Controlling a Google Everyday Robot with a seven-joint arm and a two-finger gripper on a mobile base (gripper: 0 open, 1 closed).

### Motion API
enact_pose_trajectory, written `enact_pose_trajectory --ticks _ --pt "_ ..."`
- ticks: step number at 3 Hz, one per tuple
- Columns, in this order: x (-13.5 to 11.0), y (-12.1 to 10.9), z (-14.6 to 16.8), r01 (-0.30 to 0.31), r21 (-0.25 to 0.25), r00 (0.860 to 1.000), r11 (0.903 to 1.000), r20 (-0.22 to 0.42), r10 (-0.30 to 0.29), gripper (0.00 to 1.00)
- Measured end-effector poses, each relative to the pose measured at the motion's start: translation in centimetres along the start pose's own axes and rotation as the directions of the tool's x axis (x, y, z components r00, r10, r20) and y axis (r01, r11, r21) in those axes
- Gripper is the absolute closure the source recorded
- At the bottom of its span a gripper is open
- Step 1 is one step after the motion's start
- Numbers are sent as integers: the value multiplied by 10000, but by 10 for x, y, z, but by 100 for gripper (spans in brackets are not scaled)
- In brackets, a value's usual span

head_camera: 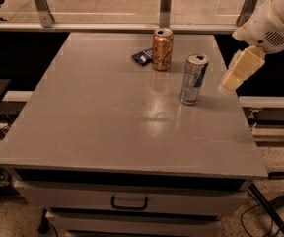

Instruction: Pick redbull can

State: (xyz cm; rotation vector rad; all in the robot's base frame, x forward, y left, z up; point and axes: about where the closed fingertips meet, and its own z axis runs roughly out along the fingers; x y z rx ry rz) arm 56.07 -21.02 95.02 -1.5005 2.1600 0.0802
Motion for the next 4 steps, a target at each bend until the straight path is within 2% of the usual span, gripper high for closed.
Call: enact_pose_trajectory --ticks 1,3,4 --pt "-2 -1 4 -163 -27 9996 9999 240 163 0" --pt "-13 7 32 -443 -273 9976 9986 527 457 0" --pt "-16 -1 42 -588 -186 9966 9981 563 598 0"
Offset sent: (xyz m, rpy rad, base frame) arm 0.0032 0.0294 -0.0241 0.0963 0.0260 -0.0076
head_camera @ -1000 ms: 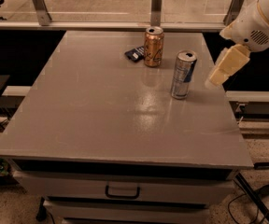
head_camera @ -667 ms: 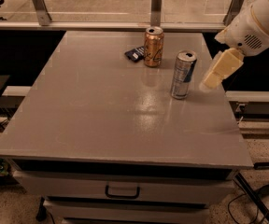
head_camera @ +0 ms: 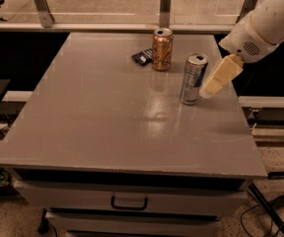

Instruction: Pick redbull can

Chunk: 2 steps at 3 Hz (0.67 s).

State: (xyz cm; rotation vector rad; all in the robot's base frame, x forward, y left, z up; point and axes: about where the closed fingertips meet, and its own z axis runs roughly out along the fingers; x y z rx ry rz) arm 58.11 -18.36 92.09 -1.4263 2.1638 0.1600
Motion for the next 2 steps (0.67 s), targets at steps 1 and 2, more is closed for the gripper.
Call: enact_pose_trajectory --ticks 1,2 --pt "-12 -10 14 -46 -14 9998 10000 199 47 0" --pt "-20 -13 23 8 -140 9995 9999 317 -3 0"
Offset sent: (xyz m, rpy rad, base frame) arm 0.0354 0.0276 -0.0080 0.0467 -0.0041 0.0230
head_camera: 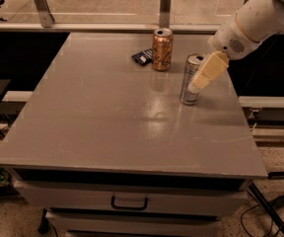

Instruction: Pick redbull can

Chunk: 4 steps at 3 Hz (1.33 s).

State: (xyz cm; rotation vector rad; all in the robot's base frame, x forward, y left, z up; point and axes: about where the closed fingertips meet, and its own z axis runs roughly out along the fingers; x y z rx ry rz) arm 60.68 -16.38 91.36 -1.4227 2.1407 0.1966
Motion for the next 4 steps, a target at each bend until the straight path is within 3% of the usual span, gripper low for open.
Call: enact_pose_trajectory --ticks 1,2,4 --pt "-6 2 7 88 -170 9999 9998 100 -87 0" --pt "-8 7 7 107 -395 9999 9992 -9 -108 16" --pt "-18 18 -5 293 -590 9990 9978 -322 -313 64"
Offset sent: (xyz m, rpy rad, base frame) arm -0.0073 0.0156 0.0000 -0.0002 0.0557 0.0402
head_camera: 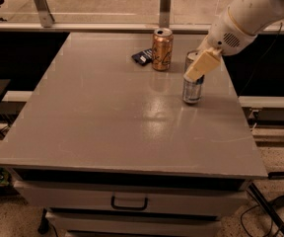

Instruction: Pick redbull can

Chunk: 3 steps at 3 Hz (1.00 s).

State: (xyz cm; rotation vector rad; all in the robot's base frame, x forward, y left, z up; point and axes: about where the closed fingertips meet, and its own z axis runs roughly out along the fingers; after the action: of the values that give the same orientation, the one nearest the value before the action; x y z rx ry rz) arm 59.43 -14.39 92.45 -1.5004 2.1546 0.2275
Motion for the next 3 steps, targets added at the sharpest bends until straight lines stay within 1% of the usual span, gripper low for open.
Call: enact_pose_trajectory --ticks 1,2,3 --pt "-14 6 -19 301 47 9995 9995 37 -301 87" --pt "-40 18 -53 831 43 9960 9965 314 -832 100" --pt "-63 31 -83 1271 -222 9886 9916 838 -1248 100"
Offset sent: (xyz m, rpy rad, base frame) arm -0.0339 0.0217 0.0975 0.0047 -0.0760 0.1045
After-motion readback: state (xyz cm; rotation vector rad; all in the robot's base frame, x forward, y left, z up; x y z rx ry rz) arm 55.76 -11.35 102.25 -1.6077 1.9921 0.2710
